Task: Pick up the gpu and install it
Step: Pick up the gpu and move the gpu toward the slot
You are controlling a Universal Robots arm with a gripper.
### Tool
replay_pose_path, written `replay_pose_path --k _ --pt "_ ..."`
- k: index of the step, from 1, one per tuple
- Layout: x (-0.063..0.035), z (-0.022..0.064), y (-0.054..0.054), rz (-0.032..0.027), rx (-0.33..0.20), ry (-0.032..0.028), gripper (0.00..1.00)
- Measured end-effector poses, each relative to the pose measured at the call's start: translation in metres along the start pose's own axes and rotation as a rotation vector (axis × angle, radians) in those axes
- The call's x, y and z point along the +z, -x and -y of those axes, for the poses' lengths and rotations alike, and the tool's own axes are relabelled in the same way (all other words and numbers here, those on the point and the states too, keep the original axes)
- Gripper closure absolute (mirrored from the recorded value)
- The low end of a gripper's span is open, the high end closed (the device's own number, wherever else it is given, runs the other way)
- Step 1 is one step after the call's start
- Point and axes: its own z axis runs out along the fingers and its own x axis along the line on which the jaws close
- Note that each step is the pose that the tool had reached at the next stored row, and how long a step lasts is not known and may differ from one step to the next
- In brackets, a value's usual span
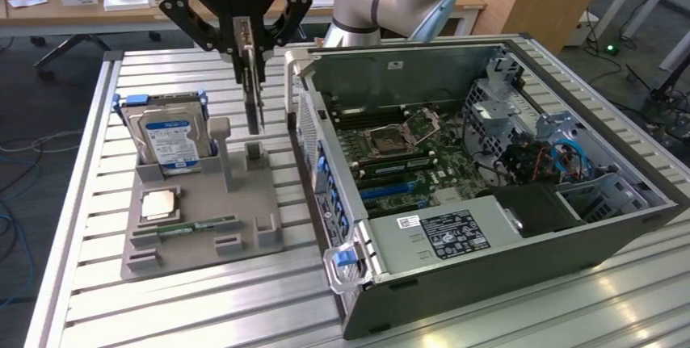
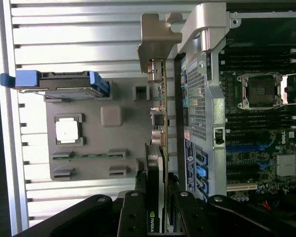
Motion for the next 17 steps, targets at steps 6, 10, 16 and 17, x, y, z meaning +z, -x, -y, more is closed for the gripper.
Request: replay_pose_path --k 6,10,16,17 --pt "-0.0006 0.0 0.0001 0.0 0.0 -0.0001 0.73" --pt "-0.0007 -0.0001 0.0002 -0.0001 0.0 -0.0002 0.73" --pt "-0.0004 -0.0005 0.0057 0.0 0.0 -0.0002 0.73" --pt "-0.0002 -0.0006 0.0075 0.0 0.0 -0.0001 0.73"
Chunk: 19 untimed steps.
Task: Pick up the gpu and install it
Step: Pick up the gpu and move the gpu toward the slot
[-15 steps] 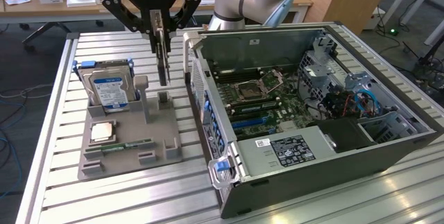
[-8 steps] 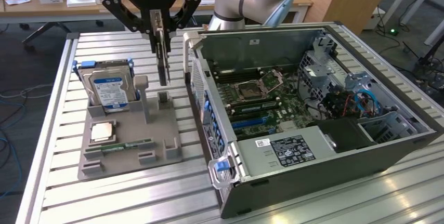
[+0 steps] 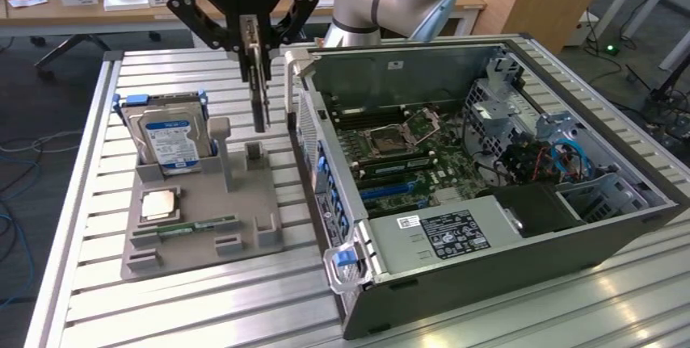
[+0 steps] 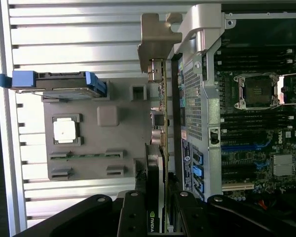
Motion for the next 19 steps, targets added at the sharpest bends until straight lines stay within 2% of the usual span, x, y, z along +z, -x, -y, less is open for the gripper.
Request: replay_pose_path --k 11,18,19 --pt "0.0011 -0.0019 0.024 0.0 0.0 0.0 0.73" --pt "0.0019 -0.0035 0.042 -0.0001 0.0 0.0 0.73" --pt "0.0022 -0.0042 0.048 -0.0001 0.0 -0.0001 0.73"
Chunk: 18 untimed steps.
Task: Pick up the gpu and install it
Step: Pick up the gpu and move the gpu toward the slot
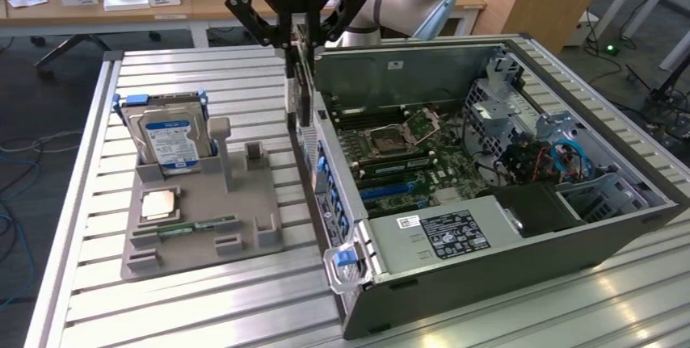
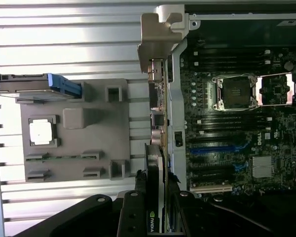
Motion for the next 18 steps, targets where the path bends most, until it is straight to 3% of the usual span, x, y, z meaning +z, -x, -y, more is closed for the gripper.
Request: replay_pose_path --k 18 --pt "0.0029 -0.0072 0.06 -0.0002 0.0 0.0002 0.73"
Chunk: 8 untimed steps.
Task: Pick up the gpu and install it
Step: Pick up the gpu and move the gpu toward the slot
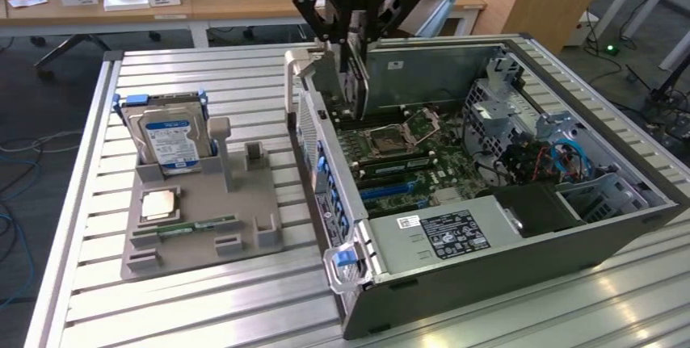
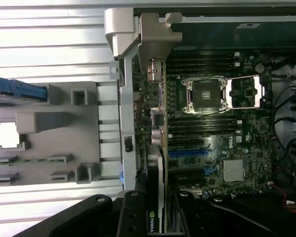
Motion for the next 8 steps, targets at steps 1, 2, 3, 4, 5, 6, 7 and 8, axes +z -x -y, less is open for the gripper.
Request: replay_pose_path --k 1,2,3,4,5,6,7,8 --pt "0.0001 -0.0003 0.003 0.0 0.0 0.0 0.73" --pt "0.0003 -0.0007 0.007 -0.0001 0.0 -0.0001 0.73" --pt "0.0005 -0.0012 0.01 0.0 0.0 0.0 0.73" --pt "0.0006 -0.0016 0.014 0.0 0.0 -0.0001 0.73" --pt "0.0008 -0.002 0.018 0.0 0.0 -0.0001 0.73" --pt "0.001 -0.0024 0.022 -0.0001 0.0 -0.0001 0.73" --pt "0.0011 -0.0029 0.026 0.0 0.0 -0.0001 0.73" --pt "0.0013 -0.0033 0.03 -0.0001 0.0 -0.0001 0.73"
